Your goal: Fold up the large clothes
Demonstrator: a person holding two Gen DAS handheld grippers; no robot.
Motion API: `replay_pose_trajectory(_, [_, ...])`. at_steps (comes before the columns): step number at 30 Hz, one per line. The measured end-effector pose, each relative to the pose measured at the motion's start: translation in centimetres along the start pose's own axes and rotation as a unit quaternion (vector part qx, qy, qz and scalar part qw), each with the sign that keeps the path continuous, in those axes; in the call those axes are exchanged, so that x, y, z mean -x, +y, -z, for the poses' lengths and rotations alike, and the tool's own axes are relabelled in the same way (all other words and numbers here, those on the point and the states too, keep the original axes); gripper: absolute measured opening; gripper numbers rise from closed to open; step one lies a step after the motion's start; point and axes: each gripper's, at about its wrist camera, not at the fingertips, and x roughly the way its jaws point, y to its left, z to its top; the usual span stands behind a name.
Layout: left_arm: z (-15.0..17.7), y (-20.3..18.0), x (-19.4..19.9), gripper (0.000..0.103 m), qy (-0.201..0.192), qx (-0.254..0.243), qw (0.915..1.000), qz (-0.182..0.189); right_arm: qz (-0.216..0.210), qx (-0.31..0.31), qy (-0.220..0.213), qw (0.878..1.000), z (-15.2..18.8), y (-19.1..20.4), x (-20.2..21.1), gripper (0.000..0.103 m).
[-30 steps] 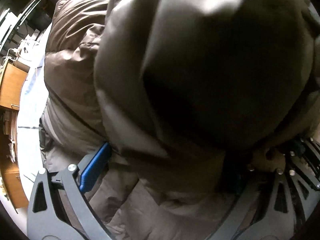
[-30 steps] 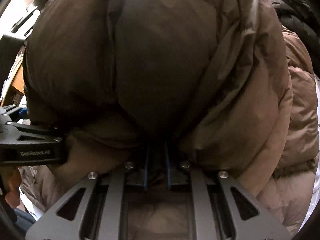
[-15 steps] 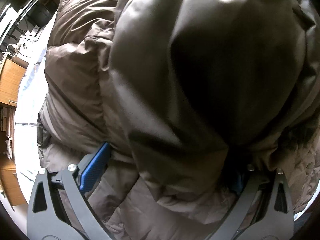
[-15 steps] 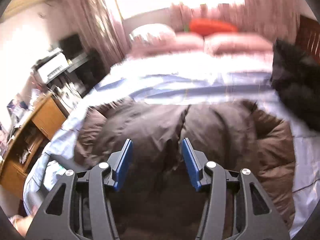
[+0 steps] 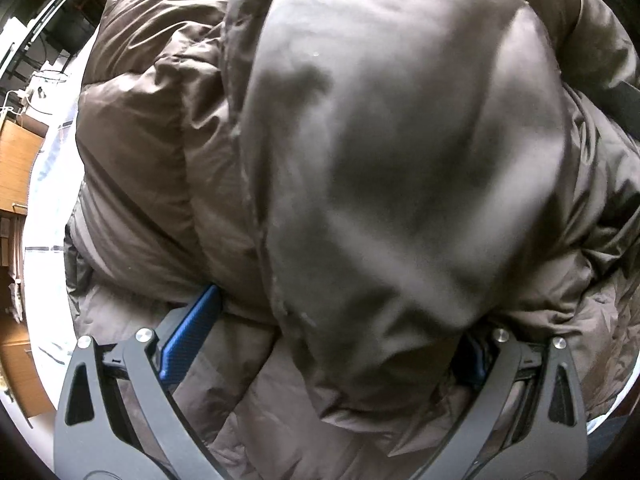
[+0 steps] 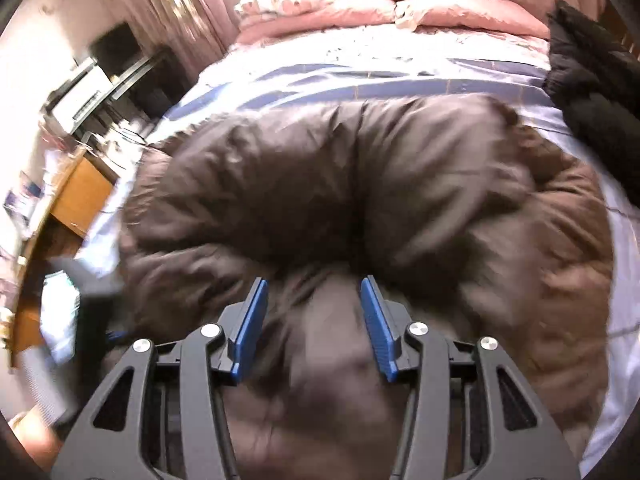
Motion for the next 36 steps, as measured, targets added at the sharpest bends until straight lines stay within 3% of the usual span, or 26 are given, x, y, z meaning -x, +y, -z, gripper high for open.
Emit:
replay_pose_trajectory(5, [-0.1,-0.5,0.5,0.101,-0.004,-0.001,1.0000,-0.008,0.028,0.031,0.038,0.998,4.6,-1.0,2.5,0.050])
replay_pose_trajectory(11, [-0.5,-1.5,1.1,0.101,-0.007,0.004,0.9999,-0.013,0.101,0.077,0.085,0.988,7.2,-0.7,-2.9,0.050])
replay_pose_trajectory(16, [-0.3,-1.3,0.8,0.101,-0.008,0.004,0.9999,-0.011,0.103,0.063,0.086,0.989,7.3,-0.9,-4.6,0.051])
replay_pose_trajectory(20, [-0.2,0.1,2.9,0.101,-0.013,0.008,0.9999,-0.001,0.074,0.039,0.085,0.993,6.6,-1.2,-1.8,0.051])
replay_pose_trajectory(23, [0.1,0.7,6.8,0.101,-0.065,0.002,0.9979,-0.007,0.044,0.032,0.066,0.996,6.4,-1.2,1.3,0.051])
replay_pose_trajectory(26, [0.7,1.0,10.9,0.101,-0.140,-0.005,0.9901,-0.009,0.017,0.038,0.057,0.997,6.4,-0.7,3.2,0.051])
replay_pose_trajectory(29, [1.4,0.3,13.2,0.101,-0.195,-0.013,0.9800,0.040,0.003,0.049,0.071,0.996,7.5,0.4,3.7,0.053])
replay_pose_trajectory(33, [2.3,-2.4,11.5,0.098,-0.158,-0.062,0.9776,0.125,0.029,0.045,0.114,0.992,8.8,0.8,2.1,0.054])
replay_pose_trajectory(34, [2.4,-3.3,10.6,0.096,-0.142,-0.074,0.9787,0.128,0.041,0.031,0.130,0.990,9.0,0.2,1.3,0.054])
replay_pose_trajectory(36, [2.7,-4.9,8.4,0.096,-0.118,-0.102,0.9831,0.096,0.042,-0.012,0.155,0.987,9.3,-1.5,0.1,0.054])
